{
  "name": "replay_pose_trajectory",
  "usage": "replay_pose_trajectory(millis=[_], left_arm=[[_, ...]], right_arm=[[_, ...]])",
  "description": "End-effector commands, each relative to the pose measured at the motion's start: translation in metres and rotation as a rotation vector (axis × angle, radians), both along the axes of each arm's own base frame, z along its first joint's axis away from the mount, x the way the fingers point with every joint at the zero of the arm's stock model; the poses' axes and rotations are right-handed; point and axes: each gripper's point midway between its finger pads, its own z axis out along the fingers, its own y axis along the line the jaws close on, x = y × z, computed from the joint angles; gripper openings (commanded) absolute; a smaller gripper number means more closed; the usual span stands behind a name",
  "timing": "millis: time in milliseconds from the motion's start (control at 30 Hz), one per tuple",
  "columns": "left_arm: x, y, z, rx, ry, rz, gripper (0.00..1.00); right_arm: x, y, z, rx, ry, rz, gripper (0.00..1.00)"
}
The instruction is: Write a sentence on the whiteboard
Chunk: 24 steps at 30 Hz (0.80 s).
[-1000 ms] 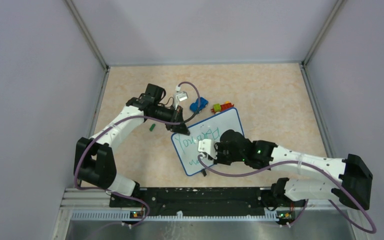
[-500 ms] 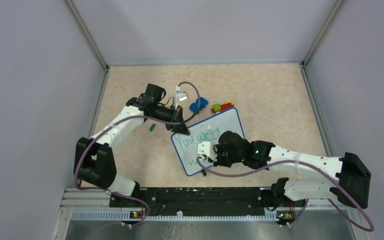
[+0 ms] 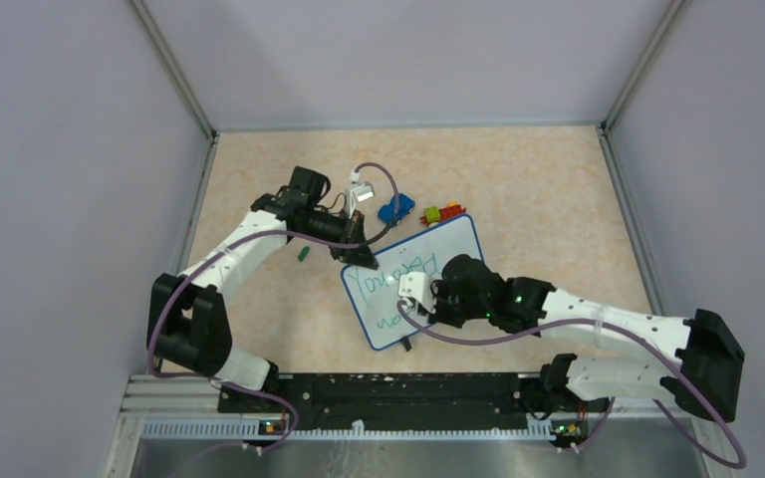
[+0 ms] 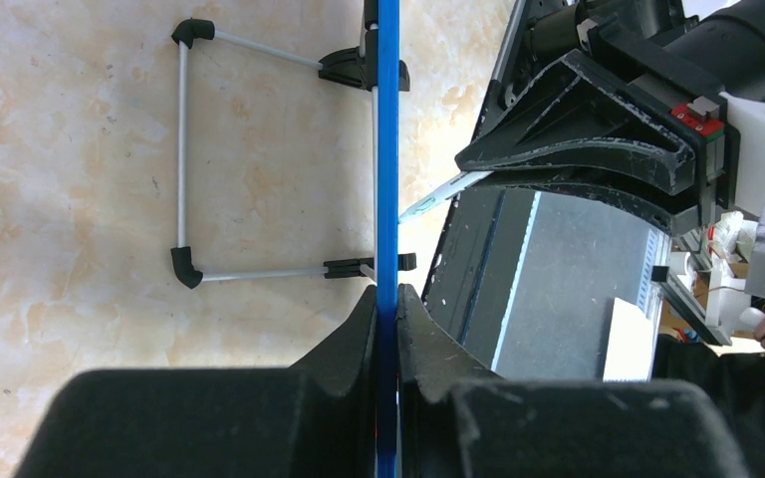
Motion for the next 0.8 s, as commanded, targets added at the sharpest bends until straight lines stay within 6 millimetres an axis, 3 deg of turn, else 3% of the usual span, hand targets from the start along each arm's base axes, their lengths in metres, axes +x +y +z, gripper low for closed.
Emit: replay_pose_trajectory(millis=[0, 200, 400, 767], left_arm=[[0.003, -0.001, -0.007, 0.013, -0.002, 0.001, 0.00], [0.004, -0.002, -0.007, 0.013, 0.001, 0.000, 0.00], [0.004, -0.002, -0.007, 0.012, 0.003, 0.000, 0.00], [0.005, -0.002, -0.008, 0.012, 0.007, -0.001, 0.00]], right_arm=[[0.018, 0.006, 0.030, 0.086, -0.061, -0.053, 0.00], [0.002, 0.008, 0.036, 0.100, -0.025, 0.030, 0.00], [0.009, 0.010, 0.037, 0.102, -0.046, 0.006, 0.00], [0.022, 0.000, 0.018, 0.033, -0.073, -0.063, 0.00]])
